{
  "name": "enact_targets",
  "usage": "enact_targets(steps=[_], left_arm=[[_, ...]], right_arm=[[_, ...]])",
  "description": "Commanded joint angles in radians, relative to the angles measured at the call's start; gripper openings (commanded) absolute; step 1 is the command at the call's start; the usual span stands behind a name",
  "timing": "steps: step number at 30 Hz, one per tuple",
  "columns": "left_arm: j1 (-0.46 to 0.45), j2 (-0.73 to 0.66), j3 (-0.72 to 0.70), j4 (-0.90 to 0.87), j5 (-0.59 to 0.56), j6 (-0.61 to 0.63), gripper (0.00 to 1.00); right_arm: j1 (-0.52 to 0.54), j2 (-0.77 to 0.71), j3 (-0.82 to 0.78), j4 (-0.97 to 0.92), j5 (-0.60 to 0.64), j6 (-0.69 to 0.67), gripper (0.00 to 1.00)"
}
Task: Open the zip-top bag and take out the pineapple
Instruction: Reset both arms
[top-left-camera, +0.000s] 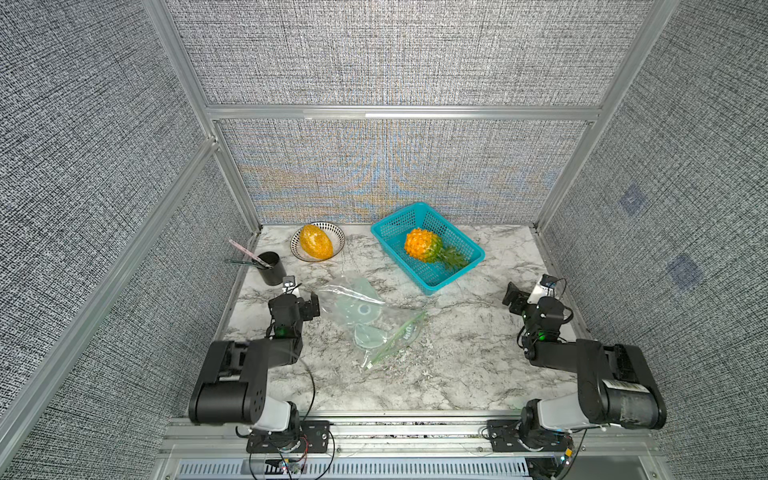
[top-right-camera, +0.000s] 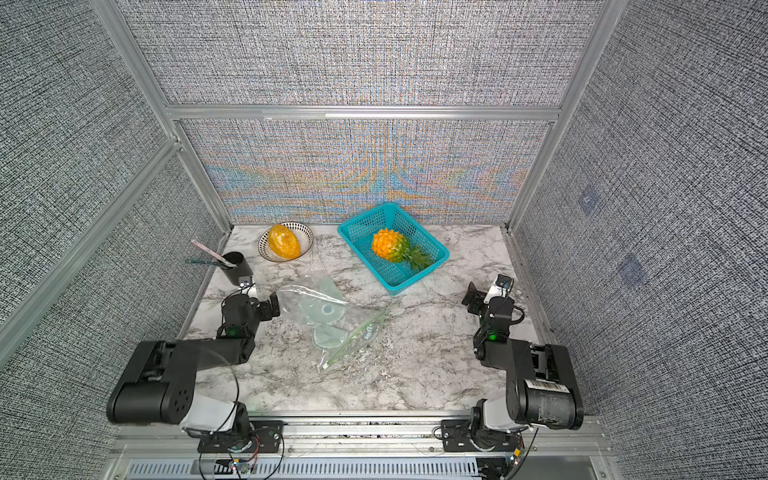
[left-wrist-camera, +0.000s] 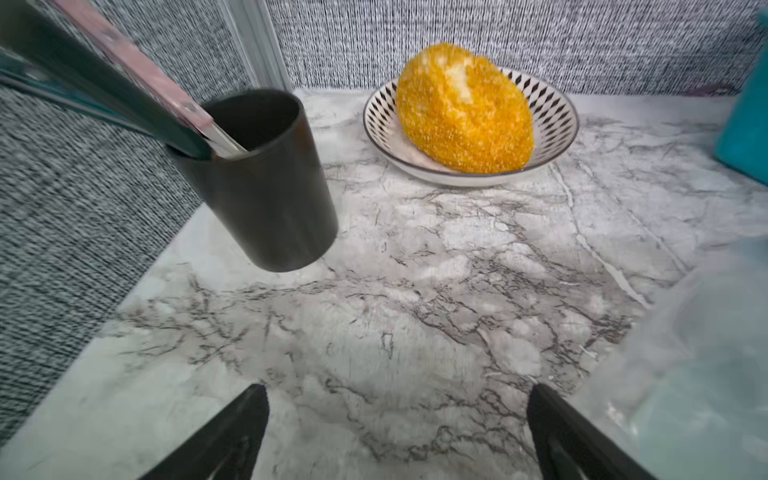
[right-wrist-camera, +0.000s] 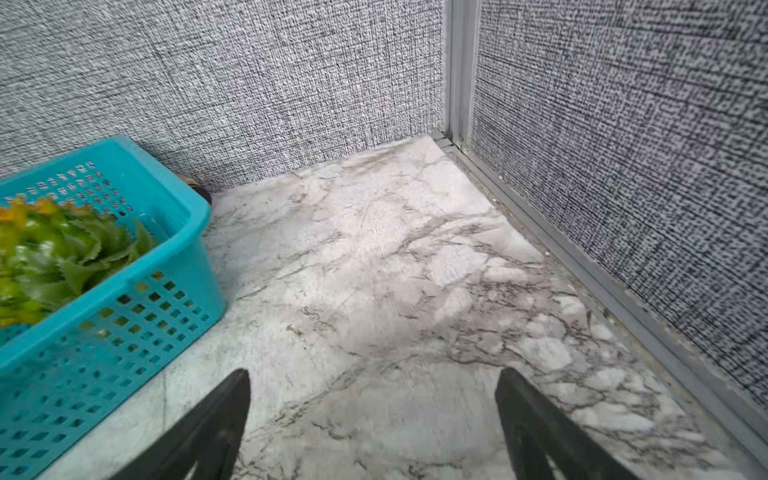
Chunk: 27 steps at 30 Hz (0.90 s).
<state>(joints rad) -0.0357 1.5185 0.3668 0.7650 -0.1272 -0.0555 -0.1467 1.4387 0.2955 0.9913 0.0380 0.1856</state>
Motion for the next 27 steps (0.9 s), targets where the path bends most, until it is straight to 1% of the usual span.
enact_targets(steps=[1,3,6,8,9,10,11,13,15,16,18,27], left_arm=[[0.001,-0.048,0.036,-0.017,0.073,0.055,1.00],[0.001,-0.018,0.016,0.073,0.107,0.052,1.00],[0.001,-0.034,0.052,-0.024,0.165,0.096,1.00],[0.001,-0.025,0.059,-0.024,0.206,0.113,1.00],[0.000,-0.030,0.062,-0.035,0.205,0.113,1.00],[0.001,-0.027,0.060,-0.028,0.203,0.112,1.00],[0.000,-0.028,0.062,-0.034,0.201,0.112,0.99],[0.001,-0.027,0.066,-0.039,0.198,0.111,0.99],[0.001,-0.029,0.066,-0.040,0.194,0.112,1.00],[0.000,-0.025,0.070,-0.045,0.194,0.108,1.00],[0.001,-0.028,0.070,-0.050,0.191,0.108,1.00],[0.000,-0.022,0.077,-0.054,0.191,0.107,1.00]], right_arm=[[0.000,-0.016,-0.034,0.088,-0.027,-0.004,0.97],[-0.001,-0.019,-0.043,0.103,-0.037,-0.011,0.98],[0.010,0.001,-0.023,0.101,-0.123,-0.059,0.98],[0.060,0.027,0.001,0.089,-0.138,-0.129,0.98],[0.097,0.053,0.003,0.106,-0.132,-0.176,0.98],[0.137,0.073,-0.011,0.158,-0.082,-0.207,0.98],[0.153,0.073,-0.039,0.187,-0.026,-0.204,0.98],[0.151,0.111,-0.132,0.422,0.006,-0.185,0.97],[0.147,0.073,-0.100,0.300,0.040,-0.167,0.98],[0.147,0.078,-0.090,0.282,0.033,-0.173,0.98],[0.152,0.094,-0.100,0.331,0.027,-0.184,0.98],[0.156,0.087,-0.087,0.297,0.033,-0.184,0.98]])
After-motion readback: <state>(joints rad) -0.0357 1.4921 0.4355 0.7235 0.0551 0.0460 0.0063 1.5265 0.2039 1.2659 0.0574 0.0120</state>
